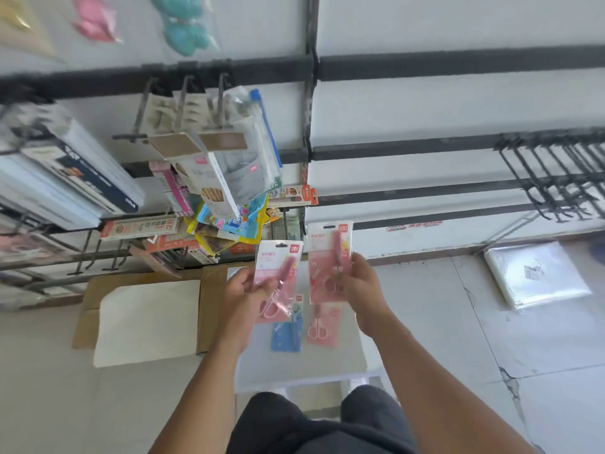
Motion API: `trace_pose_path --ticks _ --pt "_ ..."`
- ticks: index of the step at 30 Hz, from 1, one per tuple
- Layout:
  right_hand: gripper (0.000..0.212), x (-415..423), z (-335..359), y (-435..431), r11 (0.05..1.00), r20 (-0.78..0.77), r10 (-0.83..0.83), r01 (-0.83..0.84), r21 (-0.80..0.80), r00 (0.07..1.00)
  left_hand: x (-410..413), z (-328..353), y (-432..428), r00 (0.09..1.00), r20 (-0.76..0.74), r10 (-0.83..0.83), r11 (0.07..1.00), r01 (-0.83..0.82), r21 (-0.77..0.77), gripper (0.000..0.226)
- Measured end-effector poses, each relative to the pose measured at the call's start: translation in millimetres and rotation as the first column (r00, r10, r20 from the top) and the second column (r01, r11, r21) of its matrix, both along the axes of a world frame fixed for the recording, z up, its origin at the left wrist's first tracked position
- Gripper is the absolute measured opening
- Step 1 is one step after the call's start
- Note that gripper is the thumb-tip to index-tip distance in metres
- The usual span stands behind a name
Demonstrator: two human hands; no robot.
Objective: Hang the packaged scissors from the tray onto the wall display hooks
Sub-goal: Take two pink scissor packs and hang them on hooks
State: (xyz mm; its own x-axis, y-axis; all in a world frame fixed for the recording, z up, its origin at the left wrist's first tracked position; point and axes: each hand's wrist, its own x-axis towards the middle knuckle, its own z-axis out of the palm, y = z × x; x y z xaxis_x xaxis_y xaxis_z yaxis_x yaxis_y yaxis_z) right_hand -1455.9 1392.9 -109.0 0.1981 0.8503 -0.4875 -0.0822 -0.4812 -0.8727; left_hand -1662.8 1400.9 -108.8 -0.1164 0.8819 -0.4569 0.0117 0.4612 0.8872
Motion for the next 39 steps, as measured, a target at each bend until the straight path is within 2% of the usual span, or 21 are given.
trace_pose_path --ticks 5,9,15,20,23,29,32,36,39 --pt "0.012 6 65 -4 0.978 -0.009 -0.095 0.095 0.184 0.995 4 73 11 0.998 0.055 -0.031 0.977 0.019 0.214 0.032" --pt "0.007 20 111 -5 0.94 -0.039 -0.134 0.139 0.312 0.99 26 132 17 0.995 0.098 -0.027 0.935 -0.01 0.355 0.026" --pt "0.01 71 185 -3 0.873 -0.067 -0.042 0.069 0.484 0.997 81 200 10 0.986 0.167 0.017 0.861 -0.1 0.499 0.024" --pt "0.016 119 251 -5 0.778 -0.076 0.054 0.006 0.628 0.996 130 259 3 0.975 0.219 0.025 0.782 -0.156 0.604 0.031" --pt "0.018 135 287 -5 0.715 -0.062 0.089 -0.02 0.699 0.994 149 292 -2 0.967 0.254 0.025 0.731 -0.191 0.655 0.033" --pt "0.024 147 339 -3 0.615 -0.074 0.126 -0.019 0.788 0.989 167 344 1 0.955 0.298 -0.002 0.641 -0.227 0.733 0.022" --pt "0.036 147 360 6 0.58 -0.078 0.112 -0.002 0.814 0.991 170 369 5 0.957 0.289 -0.01 0.608 -0.224 0.762 0.022" --pt "0.054 147 385 22 0.562 -0.046 0.045 0.013 0.827 0.998 170 396 20 0.95 0.311 -0.004 0.568 -0.253 0.783 0.028" --pt "0.05 150 402 30 0.516 -0.007 -0.008 0.011 0.856 1.0 173 413 33 0.942 0.336 -0.014 0.553 -0.273 0.787 0.038"
